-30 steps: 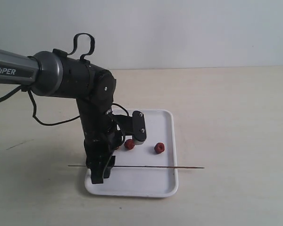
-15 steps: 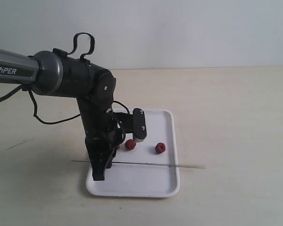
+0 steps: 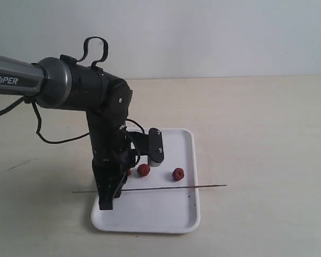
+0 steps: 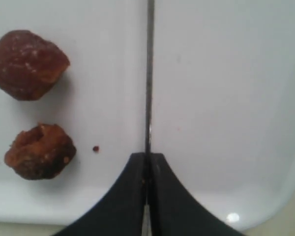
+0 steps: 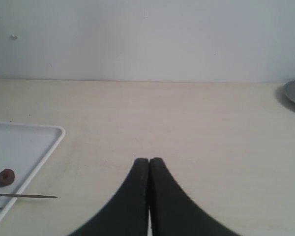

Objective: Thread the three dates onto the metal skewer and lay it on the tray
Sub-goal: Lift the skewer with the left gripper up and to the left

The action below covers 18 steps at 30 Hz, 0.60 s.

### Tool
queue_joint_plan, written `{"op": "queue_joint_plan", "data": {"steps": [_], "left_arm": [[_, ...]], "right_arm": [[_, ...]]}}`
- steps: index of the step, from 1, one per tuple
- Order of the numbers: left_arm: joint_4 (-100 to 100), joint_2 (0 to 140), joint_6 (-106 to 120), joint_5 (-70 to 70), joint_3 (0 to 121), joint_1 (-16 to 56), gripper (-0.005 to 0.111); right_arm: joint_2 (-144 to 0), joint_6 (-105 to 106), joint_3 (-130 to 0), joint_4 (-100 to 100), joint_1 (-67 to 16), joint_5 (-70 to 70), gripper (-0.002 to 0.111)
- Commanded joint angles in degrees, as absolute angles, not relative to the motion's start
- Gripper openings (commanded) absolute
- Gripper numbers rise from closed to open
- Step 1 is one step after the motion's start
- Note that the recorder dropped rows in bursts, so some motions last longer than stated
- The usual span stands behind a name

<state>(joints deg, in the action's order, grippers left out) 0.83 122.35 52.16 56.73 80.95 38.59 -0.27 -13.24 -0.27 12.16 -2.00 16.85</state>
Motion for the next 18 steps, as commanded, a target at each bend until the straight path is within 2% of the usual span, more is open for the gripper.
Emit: {"op": "queue_joint_plan", "data": {"steps": [1,10,18], "left_arm": [[0.0,118.6,52.3,58.6,80.8,38.9,0.000],[0.0,109.0,50.9,57.3,80.8,39.6,0.000],[0.0,101.9,34.0,58.0,80.8,37.0,0.000]], "right_arm": [[0.0,-13.2,0.0,12.4,-1.9,16.5,0.000],[0.0,-13.3,0.0,12.4,-1.9,16.5,0.000],[0.0,-13.3,0.0,12.4,-1.9,16.5,0.000]]}}
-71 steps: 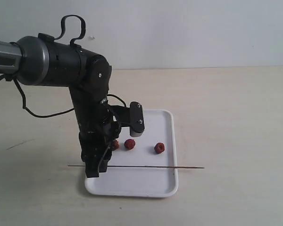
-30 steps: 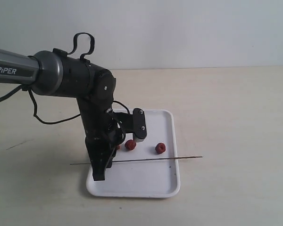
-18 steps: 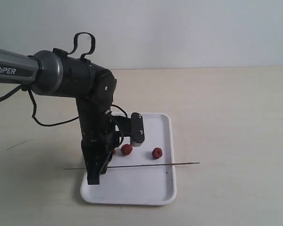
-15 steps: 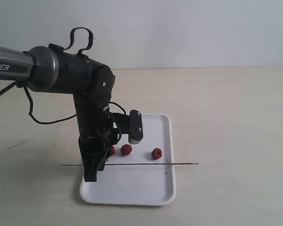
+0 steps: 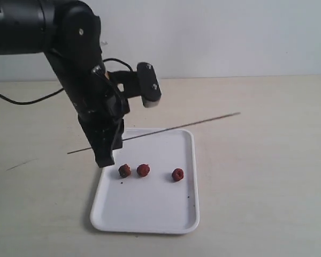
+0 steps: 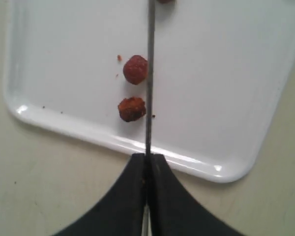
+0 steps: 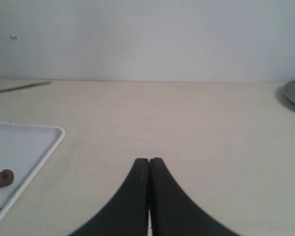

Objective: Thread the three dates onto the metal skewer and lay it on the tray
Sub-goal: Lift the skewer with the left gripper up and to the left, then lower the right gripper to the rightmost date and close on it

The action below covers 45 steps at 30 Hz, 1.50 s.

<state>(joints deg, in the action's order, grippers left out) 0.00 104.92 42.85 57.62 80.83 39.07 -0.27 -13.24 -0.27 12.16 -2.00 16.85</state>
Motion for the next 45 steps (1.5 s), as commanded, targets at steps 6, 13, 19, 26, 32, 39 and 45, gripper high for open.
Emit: {"op": "queue_joint_plan", "data": {"steps": [6,13,19,26,32,39,45], "left_arm": [[0.0,101.2,29.9,62.7,79.3,33.1,0.000],[3.5,101.2,45.2,51.8,71.3,30.8,0.000],[21.3,101.2,67.8,46.7,68.6,30.8,0.000],[17.8,99.5,57.0,46.2,68.6,27.0,0.000],[18.8,98.4,47.8,44.7,68.6,18.6,0.000],[23.4,98.5,44.4,44.3,68.6,9.3,0.000],[25.3,98.5,44.5,44.7,68.6,7.8,0.000]], "right_arm": [[0.0,-13.3,0.0,12.4,-1.9,16.5,0.000],[0.0,-13.1,0.0,15.8,-1.9,5.4,0.000],[0.0,-16.5,0.0,10.5,-1.9,0.7,0.000],[0.0,-34.9,0.0,1.8,-1.9,-6.5,0.000],[0.0,-34.9,0.0,2.4,-1.9,-13.6,0.000],[-12.3,-30.3,-11.9,2.5,-1.9,-14.5,0.000],[-38.5,-27.6,-30.1,10.9,-1.9,-7.6,0.000]]}}
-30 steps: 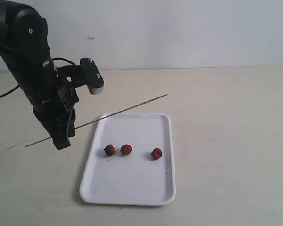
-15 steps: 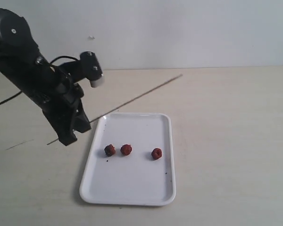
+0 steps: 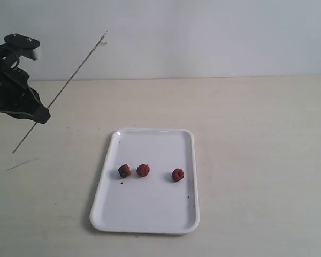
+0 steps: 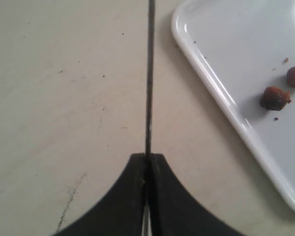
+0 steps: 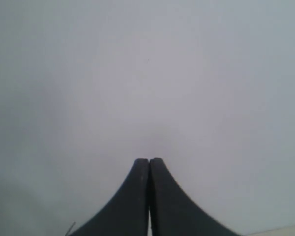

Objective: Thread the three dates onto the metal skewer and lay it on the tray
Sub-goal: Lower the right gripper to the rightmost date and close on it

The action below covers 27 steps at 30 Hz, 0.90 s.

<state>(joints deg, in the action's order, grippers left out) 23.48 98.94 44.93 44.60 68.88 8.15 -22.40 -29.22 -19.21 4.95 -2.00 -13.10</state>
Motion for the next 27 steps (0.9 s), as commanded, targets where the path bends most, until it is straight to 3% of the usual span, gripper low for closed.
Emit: {"op": "queue_joint_plan", "data": {"steps": [1,5,9,18,22,27], "left_arm": [[25.3,98.5,44.5,44.7,68.6,7.8,0.000],[25.3,98.5,44.5,44.7,68.6,7.9,0.000],[25.2,98.5,44.6,44.7,68.6,7.9,0.000],[25.0,98.5,44.9,44.8,68.6,7.9,0.000],[25.0,98.5,44.9,44.8,68.6,7.9,0.000],[25.0,98.5,44.9,45.2,68.6,7.9,0.000]], "right_arm": [[-43.7,-27.6,-33.6,11.5,-1.9,-5.0,0.000],[-62.8,-23.0,-47.4,13.6,-3.0,12.3,0.000],[-78.5,-6.0,-60.4,7.5,-9.0,29.9,0.000],[-101.9,9.4,-81.5,4.2,-21.3,56.4,0.001],[-108.2,18.1,-84.1,-2.3,-24.4,58.7,0.011],[-113.6,29.2,-84.2,-11.5,-26.0,57.8,0.035]]}}
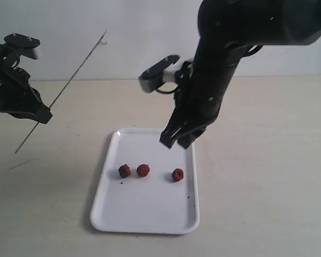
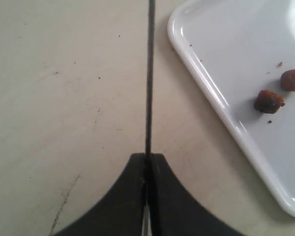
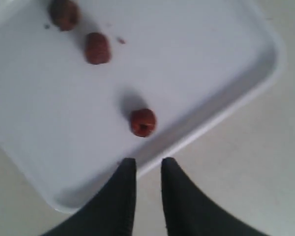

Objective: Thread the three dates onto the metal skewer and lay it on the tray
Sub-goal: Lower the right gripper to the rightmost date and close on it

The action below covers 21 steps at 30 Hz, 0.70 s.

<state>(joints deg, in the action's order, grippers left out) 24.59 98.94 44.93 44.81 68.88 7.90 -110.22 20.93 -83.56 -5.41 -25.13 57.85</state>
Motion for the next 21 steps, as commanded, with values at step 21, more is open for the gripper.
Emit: {"op": "queue_joint_plan", "data": {"steps": [21], "left_arm": [[24.9,98.5,45.4,45.6,68.6,7.9,0.000]], "right_arm": [[-109.8,40.0,-63.2,-16.9,-26.0,24.2,0.049]]}}
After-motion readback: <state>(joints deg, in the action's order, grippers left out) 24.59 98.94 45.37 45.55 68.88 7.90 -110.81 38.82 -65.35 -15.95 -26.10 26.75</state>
